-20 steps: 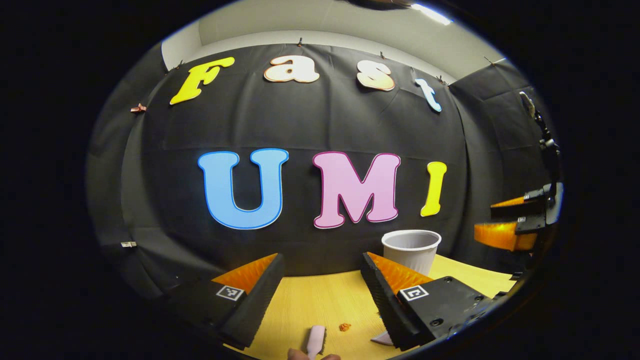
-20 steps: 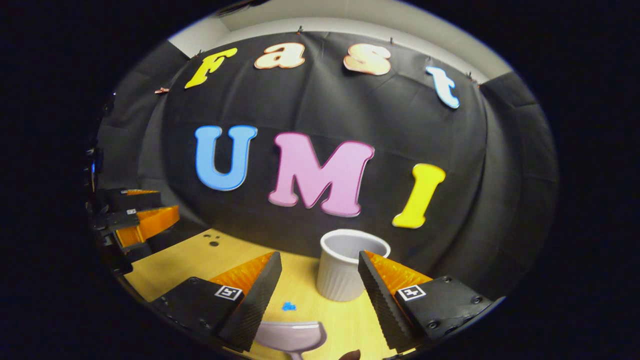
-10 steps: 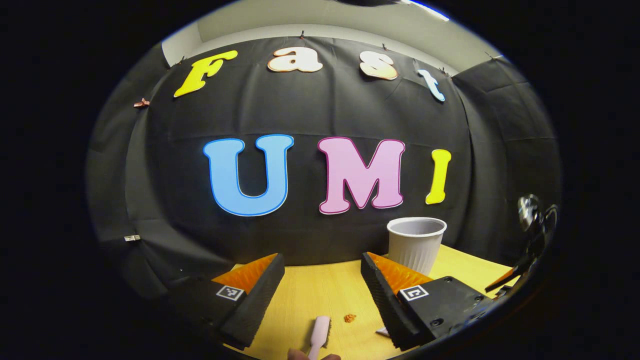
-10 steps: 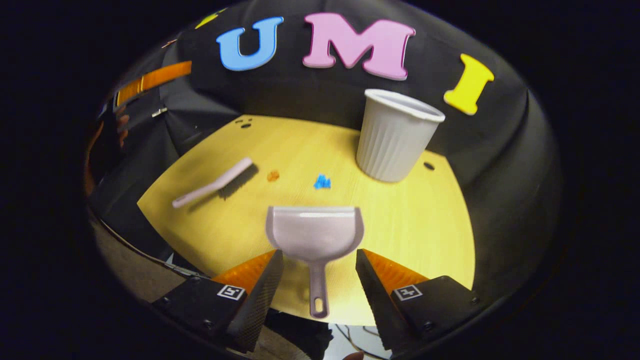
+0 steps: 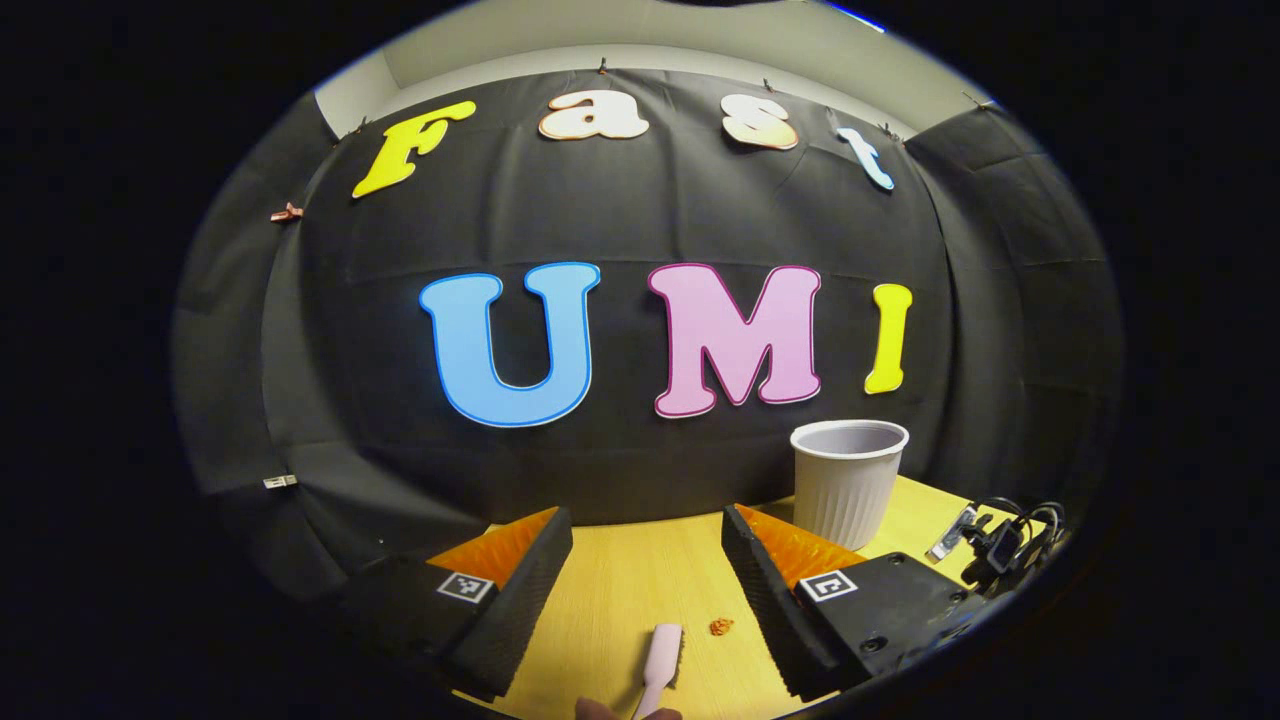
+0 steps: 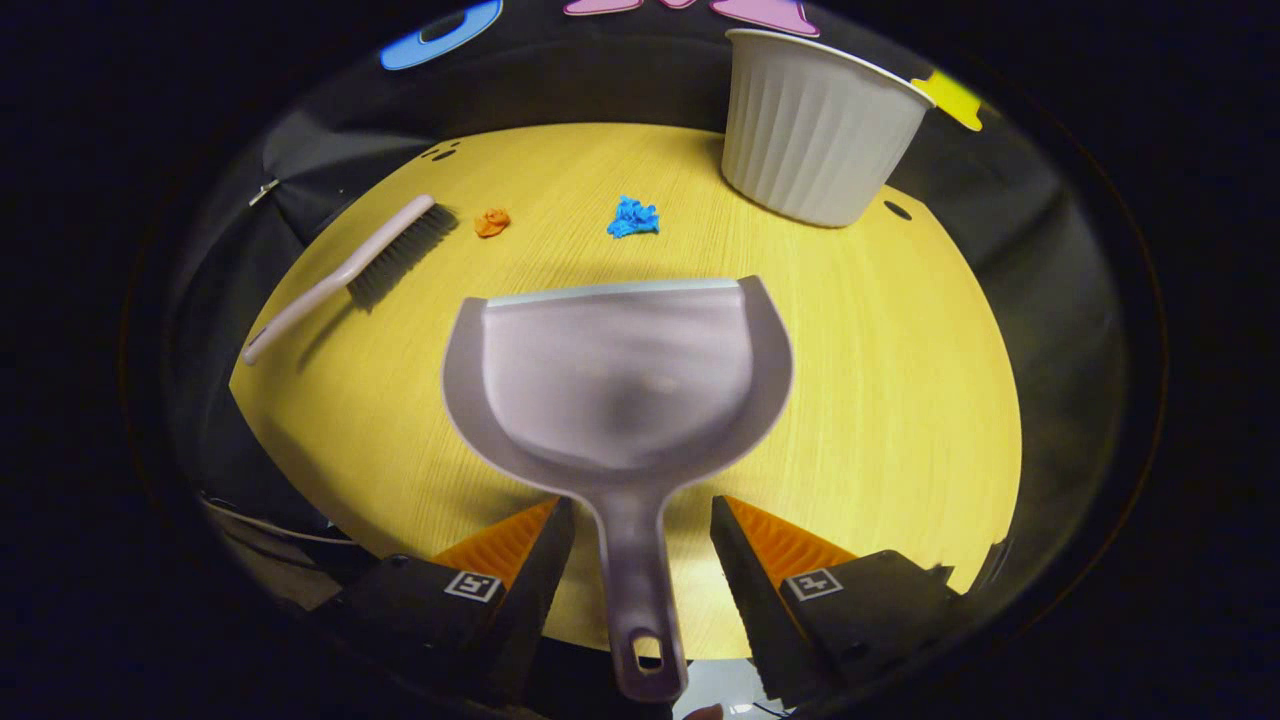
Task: Pick up the small broom and dustpan from the desktop, sweep the trash into the dustpan with the broom, and then empty the trash into the garbage bin.
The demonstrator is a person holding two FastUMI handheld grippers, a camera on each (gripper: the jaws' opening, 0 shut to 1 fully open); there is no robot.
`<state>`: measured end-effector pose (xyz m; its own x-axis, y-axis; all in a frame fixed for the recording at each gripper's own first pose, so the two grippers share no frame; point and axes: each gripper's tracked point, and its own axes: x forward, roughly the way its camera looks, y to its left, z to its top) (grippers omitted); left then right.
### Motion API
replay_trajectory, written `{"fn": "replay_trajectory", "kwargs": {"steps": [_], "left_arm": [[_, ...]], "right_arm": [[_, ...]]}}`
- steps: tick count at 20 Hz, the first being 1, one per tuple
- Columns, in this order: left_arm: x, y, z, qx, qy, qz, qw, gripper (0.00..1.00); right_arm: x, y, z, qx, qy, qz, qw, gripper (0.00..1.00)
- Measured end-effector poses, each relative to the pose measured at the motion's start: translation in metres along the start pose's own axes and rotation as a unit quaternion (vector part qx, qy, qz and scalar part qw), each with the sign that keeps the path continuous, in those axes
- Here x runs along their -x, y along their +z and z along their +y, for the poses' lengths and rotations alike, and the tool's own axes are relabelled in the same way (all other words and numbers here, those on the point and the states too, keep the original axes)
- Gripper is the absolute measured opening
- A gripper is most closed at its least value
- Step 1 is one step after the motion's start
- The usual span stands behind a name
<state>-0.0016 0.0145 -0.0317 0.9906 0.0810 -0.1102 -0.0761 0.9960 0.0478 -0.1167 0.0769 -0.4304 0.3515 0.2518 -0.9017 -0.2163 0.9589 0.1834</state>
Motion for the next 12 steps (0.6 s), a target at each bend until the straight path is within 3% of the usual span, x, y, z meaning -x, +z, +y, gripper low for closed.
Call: {"fn": "replay_trajectory", "kwargs": {"steps": [4,6,11,12], "left_arm": [[0.006,-0.006,0.006,-0.014,0.015,0.0,1.0,0.95],[0.016,-0.022,0.011,-0.011,0.017,0.008,1.0,0.95],[0.008,-0.059,0.008,0.005,0.026,0.057,0.998,0.97],[0.004,-0.07,0.008,0.001,0.026,0.071,0.997,0.97]], "right_arm": [[-0.024,0.006,0.002,-0.012,0.001,0.017,1.0,0.86],[-0.022,0.012,0.001,-0.013,0.001,0.027,1.0,0.39],[-0.016,0.016,0.001,-0.002,0.023,0.019,1.0,0.41],[-0.014,0.022,-0.004,0.01,0.023,0.006,1.0,0.37]]}}
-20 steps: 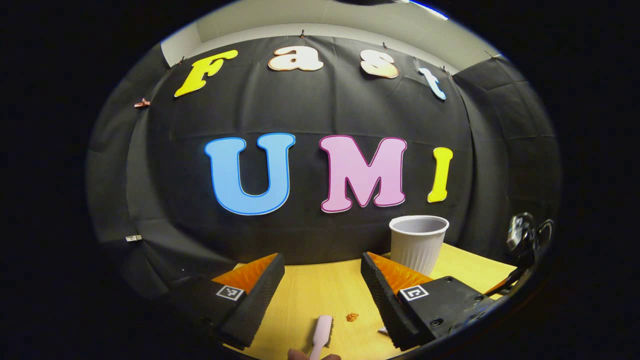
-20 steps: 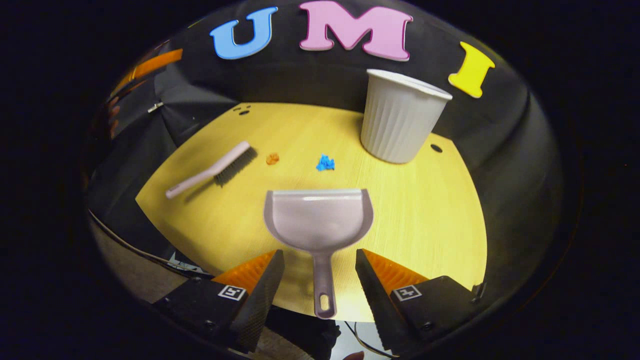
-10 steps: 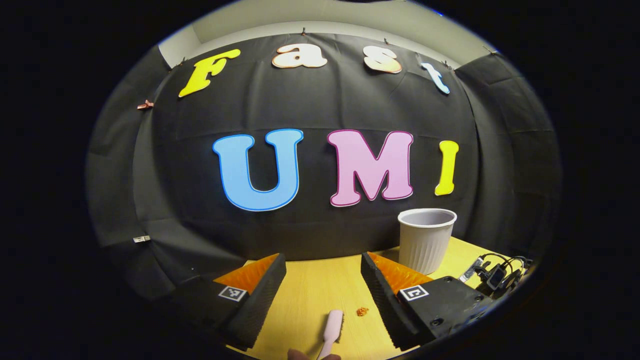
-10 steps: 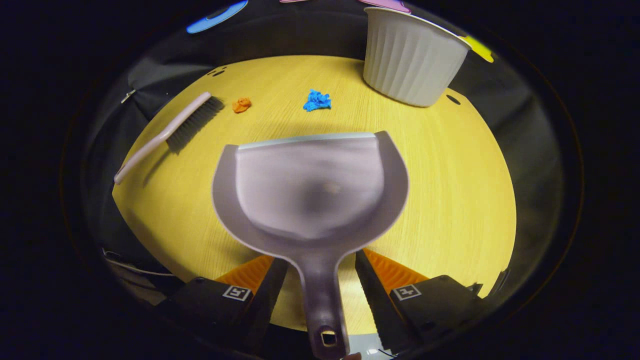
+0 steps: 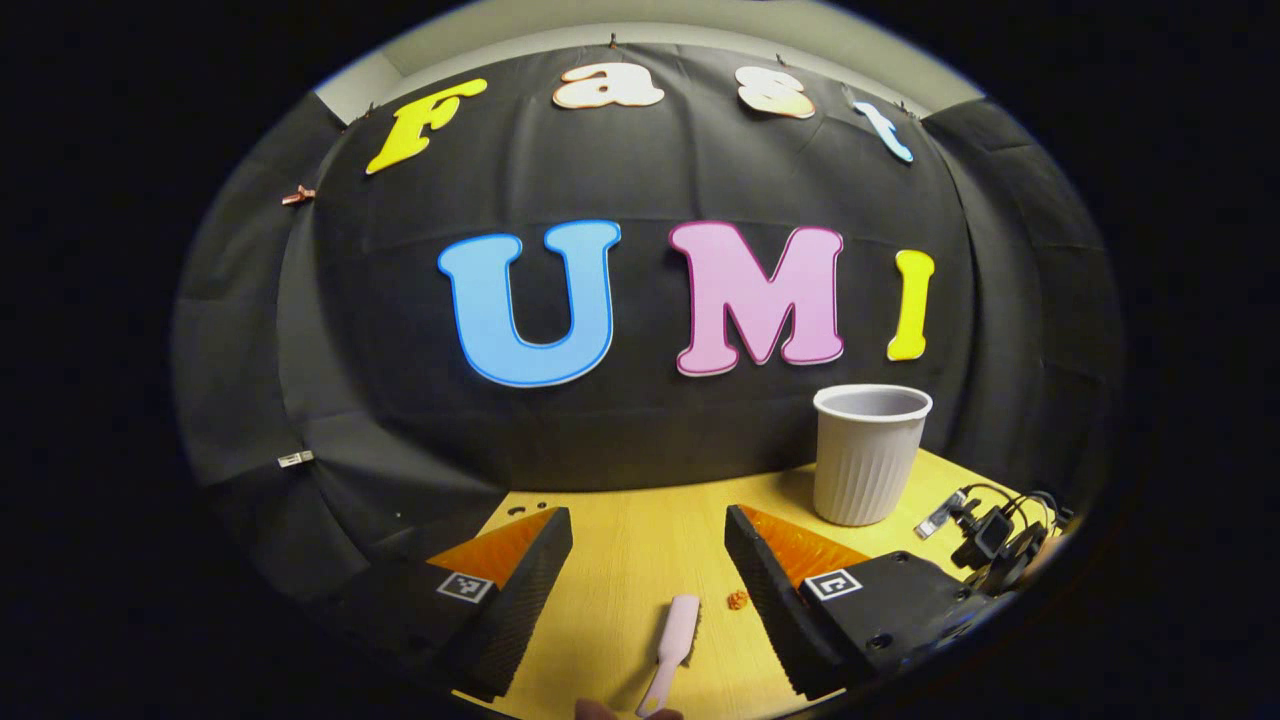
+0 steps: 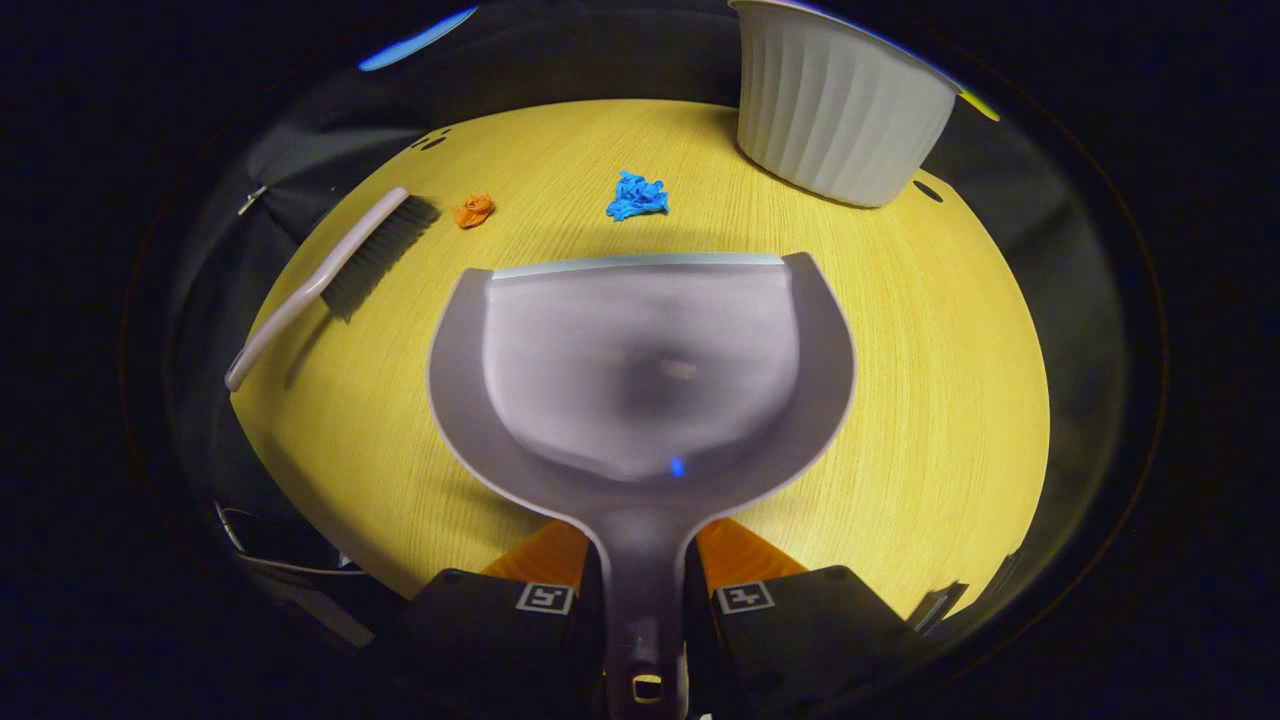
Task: Pick up the small broom and dustpan from the desktop, sweep the trash into the dustpan with the broom, and then empty the trash into the garbage bin.
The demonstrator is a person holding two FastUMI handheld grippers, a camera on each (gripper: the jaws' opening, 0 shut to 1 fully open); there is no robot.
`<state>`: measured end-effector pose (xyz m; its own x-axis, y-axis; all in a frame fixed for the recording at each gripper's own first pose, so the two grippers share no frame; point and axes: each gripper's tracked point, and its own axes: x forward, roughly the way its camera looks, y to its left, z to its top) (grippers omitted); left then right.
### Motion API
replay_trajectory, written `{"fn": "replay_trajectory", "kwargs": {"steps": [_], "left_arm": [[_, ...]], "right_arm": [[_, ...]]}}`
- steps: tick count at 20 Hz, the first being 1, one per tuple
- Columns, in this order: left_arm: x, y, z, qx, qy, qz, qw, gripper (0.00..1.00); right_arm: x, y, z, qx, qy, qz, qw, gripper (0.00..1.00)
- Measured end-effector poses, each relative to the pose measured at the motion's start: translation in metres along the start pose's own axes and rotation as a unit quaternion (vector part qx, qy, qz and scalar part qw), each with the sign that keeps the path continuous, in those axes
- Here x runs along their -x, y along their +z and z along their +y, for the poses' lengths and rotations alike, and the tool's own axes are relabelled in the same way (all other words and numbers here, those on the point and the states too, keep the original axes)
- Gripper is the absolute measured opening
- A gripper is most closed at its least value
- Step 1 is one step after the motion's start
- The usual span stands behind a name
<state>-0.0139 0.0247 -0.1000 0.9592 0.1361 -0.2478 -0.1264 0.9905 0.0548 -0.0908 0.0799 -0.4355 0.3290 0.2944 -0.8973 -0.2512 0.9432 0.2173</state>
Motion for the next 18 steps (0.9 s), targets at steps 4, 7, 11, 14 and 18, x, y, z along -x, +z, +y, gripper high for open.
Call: {"fn": "replay_trajectory", "kwargs": {"steps": [4,7,11,14,18], "left_arm": [[-0.024,-0.051,-0.004,-0.019,-0.014,0.065,0.998,0.97],[-0.035,-0.098,-0.016,-0.033,-0.048,0.139,0.989,0.97],[-0.039,-0.184,-0.035,-0.013,-0.102,0.274,0.956,0.93],[-0.043,-0.228,-0.029,0.003,-0.098,0.349,0.932,0.84],[-0.052,-0.271,-0.024,0.004,-0.091,0.417,0.905,0.74]], "right_arm": [[0.037,0.011,-0.008,0.086,0.011,-0.038,0.995,0.32],[0.06,0.015,-0.006,0.098,0.039,-0.051,0.993,0.36],[0.076,0.013,-0.013,0.079,0.054,-0.049,0.994,0.36],[0.082,0.012,-0.024,0.089,0.046,-0.051,0.994,0.36],[0.087,0.012,-0.036,0.098,0.042,-0.049,0.993,0.36]]}}
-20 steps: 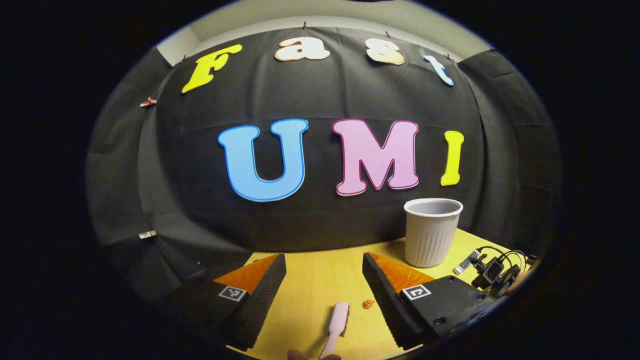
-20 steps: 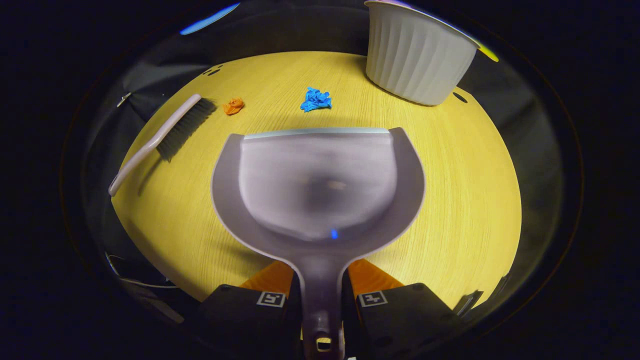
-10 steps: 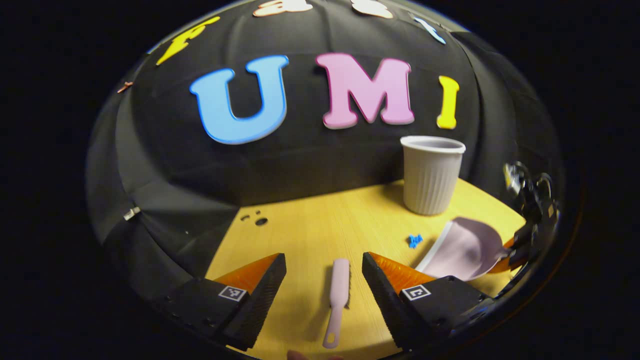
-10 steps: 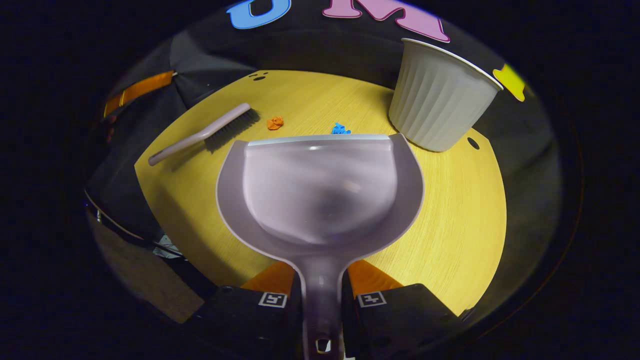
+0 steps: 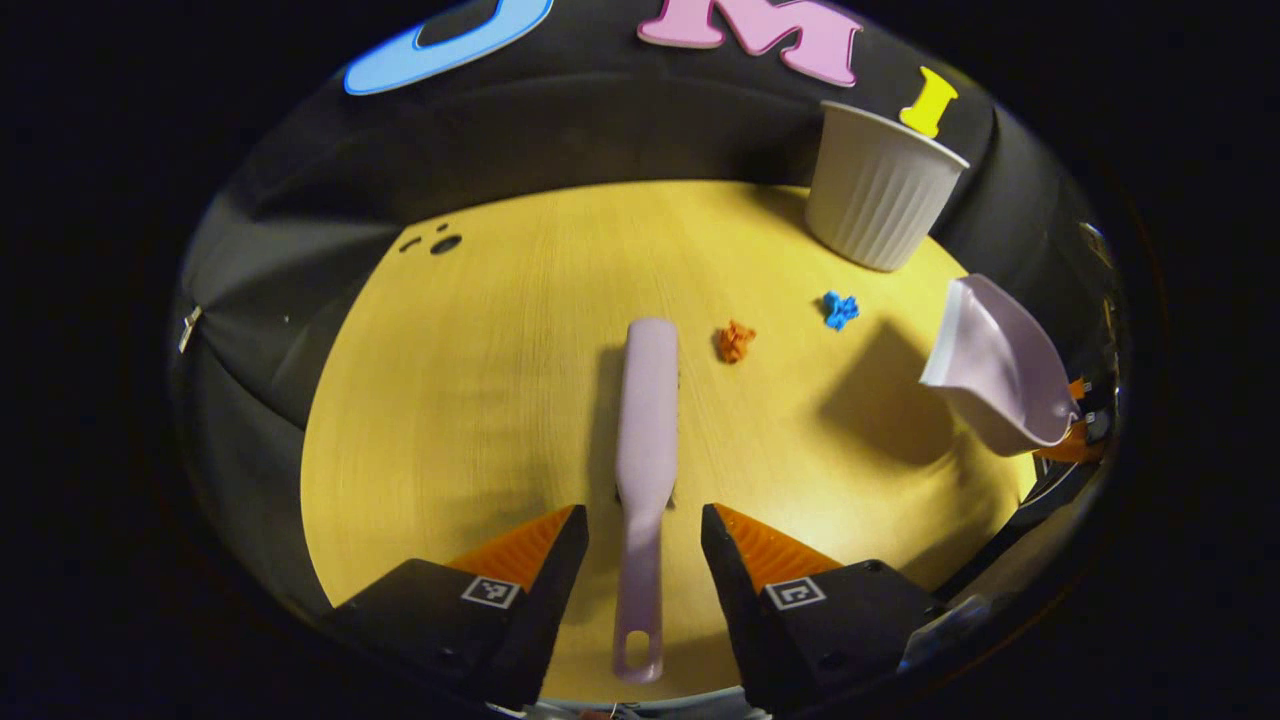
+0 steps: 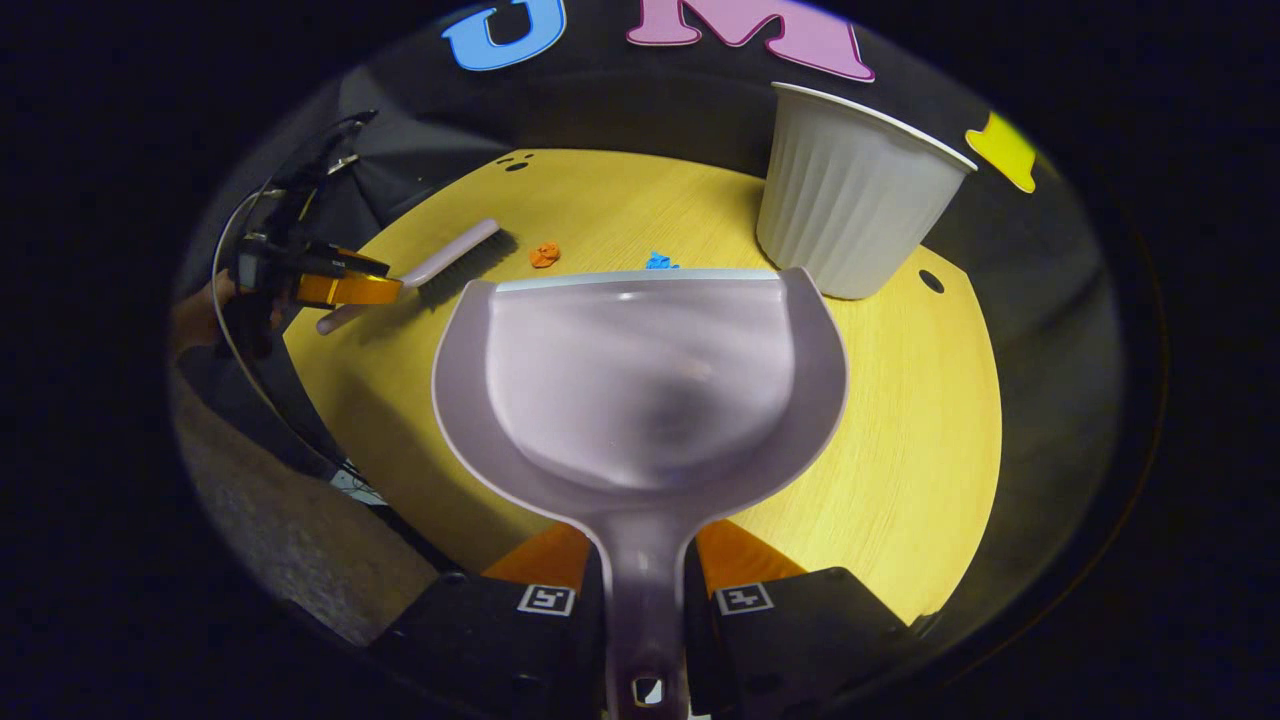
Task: Pick up the small broom and dustpan from the desktop, sweep the trash into the dustpan with the broom, and then empty the trash into the garbage bin.
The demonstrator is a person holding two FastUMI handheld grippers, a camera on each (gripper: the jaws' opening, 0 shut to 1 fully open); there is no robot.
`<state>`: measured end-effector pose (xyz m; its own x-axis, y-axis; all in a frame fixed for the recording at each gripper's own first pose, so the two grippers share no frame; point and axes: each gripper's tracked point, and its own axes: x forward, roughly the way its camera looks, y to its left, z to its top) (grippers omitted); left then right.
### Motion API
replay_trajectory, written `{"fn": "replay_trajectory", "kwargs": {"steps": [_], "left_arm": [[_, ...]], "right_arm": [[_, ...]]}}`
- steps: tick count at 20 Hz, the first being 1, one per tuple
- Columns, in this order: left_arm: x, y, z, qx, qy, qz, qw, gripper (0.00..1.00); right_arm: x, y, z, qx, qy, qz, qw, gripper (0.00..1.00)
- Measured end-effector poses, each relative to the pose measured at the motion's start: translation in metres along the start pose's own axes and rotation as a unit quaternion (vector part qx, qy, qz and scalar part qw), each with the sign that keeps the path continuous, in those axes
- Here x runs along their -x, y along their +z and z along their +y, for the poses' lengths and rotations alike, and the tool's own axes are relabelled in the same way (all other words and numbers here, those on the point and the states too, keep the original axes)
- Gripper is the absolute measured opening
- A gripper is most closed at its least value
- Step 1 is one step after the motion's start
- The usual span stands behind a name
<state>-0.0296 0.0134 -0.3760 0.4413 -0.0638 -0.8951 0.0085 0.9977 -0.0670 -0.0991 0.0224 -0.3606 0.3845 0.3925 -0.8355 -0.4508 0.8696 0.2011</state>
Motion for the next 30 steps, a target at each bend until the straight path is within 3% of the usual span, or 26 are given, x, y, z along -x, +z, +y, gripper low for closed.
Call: {"fn": "replay_trajectory", "kwargs": {"steps": [3,8,12,14,15,18,19,24,25,26,30], "left_arm": [[-0.022,-0.01,-0.003,-0.006,-0.007,0.039,0.999,0.6],[-0.042,-0.014,-0.002,-0.031,-0.003,0.071,0.997,0.56],[-0.044,-0.013,-0.005,-0.031,-0.005,0.07,0.997,0.47],[-0.045,-0.01,-0.004,-0.034,0.002,0.069,0.997,0.31],[-0.046,-0.006,0.0,-0.044,0.014,0.065,0.997,0.29],[-0.05,0.03,-0.001,-0.067,0.031,0.029,0.997,0.26],[-0.055,0.039,-0.001,-0.066,0.034,0.024,0.997,0.24],[-0.079,0.063,-0.01,-0.076,0.045,0.036,0.995,0.25],[-0.082,0.068,-0.015,-0.083,0.044,0.035,0.995,0.25],[-0.086,0.073,-0.021,-0.092,0.041,0.035,0.994,0.26],[-0.101,0.091,-0.063,-0.137,0.0,0.038,0.99,0.25]], "right_arm": [[0.0,-0.002,-0.008,0.0,0.001,0.014,1.0,0.36],[-0.006,-0.01,-0.008,0.018,0.013,0.045,0.999,0.36],[-0.005,-0.012,-0.01,0.025,0.026,0.06,0.998,0.32],[-0.006,-0.012,-0.013,0.03,0.031,0.067,0.997,0.36],[-0.007,-0.011,-0.015,0.037,0.036,0.075,0.996,0.36],[-0.021,-0.013,-0.021,0.08,0.051,0.11,0.989,0.4],[-0.025,-0.015,-0.024,0.093,0.053,0.125,0.986,0.36],[-0.046,-0.014,-0.038,0.109,0.057,0.153,0.98,0.36],[-0.049,-0.014,-0.04,0.111,0.057,0.154,0.98,0.32],[-0.051,-0.013,-0.041,0.116,0.057,0.152,0.98,0.36],[-0.057,-0.01,-0.042,0.124,0.061,0.148,0.979,0.36]]}}
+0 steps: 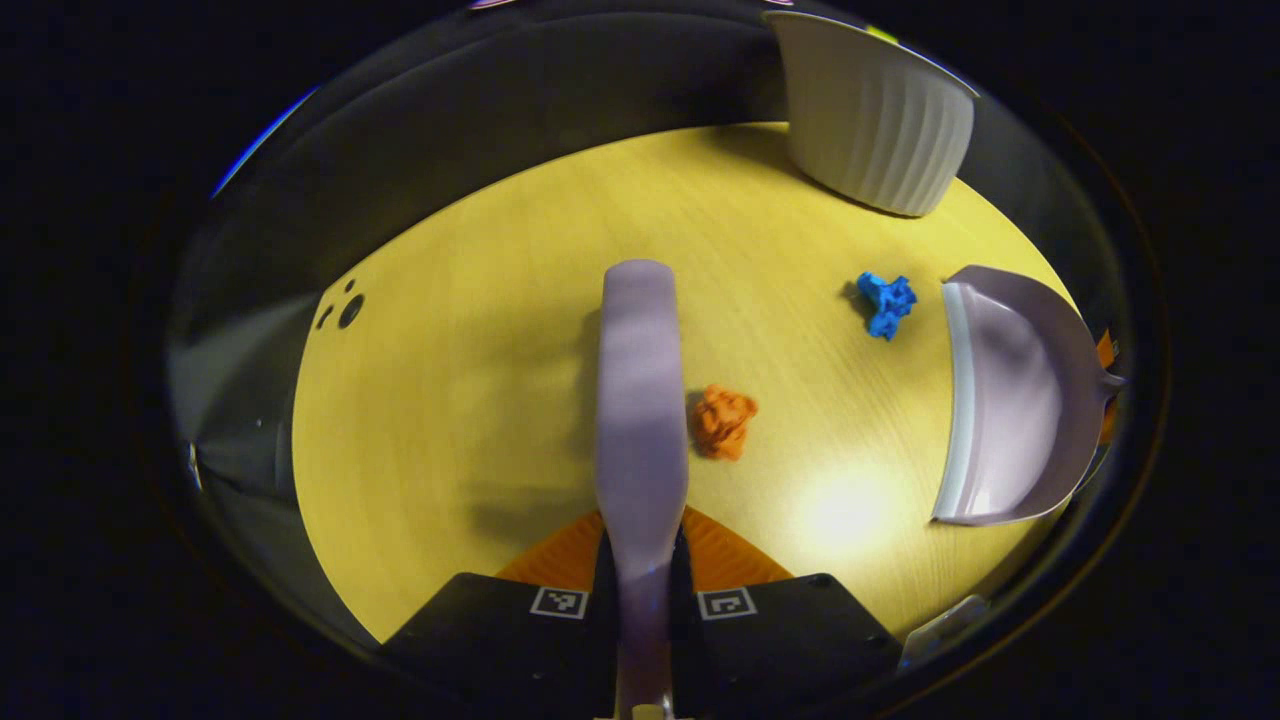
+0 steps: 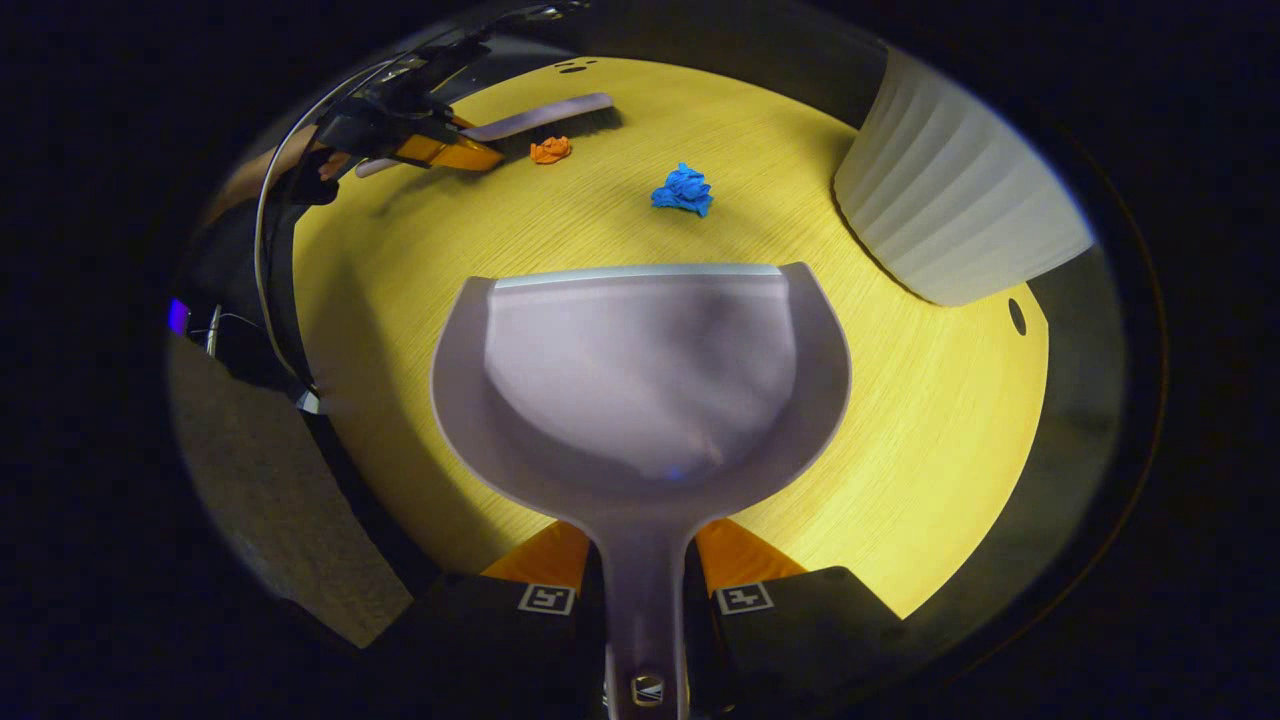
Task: Pick up the small broom and dustpan from the desktop, sweep the trash into the dustpan with the broom, and then empty the trash into the garbage bin.
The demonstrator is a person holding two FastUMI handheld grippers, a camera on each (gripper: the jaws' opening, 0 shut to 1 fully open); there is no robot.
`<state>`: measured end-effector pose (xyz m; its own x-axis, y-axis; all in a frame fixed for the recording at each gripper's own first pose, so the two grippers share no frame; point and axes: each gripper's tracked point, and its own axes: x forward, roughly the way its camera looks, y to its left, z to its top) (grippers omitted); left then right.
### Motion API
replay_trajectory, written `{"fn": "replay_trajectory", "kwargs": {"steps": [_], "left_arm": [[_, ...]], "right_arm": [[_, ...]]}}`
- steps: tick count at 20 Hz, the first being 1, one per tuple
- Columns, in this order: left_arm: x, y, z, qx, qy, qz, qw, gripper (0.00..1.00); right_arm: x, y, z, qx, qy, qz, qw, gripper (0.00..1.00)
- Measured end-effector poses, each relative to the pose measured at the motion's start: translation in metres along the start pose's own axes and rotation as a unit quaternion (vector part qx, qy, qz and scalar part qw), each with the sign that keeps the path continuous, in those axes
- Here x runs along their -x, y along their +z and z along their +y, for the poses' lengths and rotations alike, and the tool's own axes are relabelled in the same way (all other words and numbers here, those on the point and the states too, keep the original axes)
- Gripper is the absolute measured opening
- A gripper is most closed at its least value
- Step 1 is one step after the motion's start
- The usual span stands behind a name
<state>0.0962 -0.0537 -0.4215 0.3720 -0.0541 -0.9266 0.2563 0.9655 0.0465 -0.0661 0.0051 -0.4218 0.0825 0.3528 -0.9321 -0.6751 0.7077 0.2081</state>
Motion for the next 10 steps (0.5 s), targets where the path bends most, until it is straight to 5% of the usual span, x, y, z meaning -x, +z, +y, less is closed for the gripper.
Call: {"fn": "replay_trajectory", "kwargs": {"steps": [10], "left_arm": [[0.012,0.028,-0.129,-0.111,-0.158,0.0,0.981,0.26]], "right_arm": [[-0.015,-0.009,-0.006,0.009,-0.006,-0.002,1.0,0.4]]}}
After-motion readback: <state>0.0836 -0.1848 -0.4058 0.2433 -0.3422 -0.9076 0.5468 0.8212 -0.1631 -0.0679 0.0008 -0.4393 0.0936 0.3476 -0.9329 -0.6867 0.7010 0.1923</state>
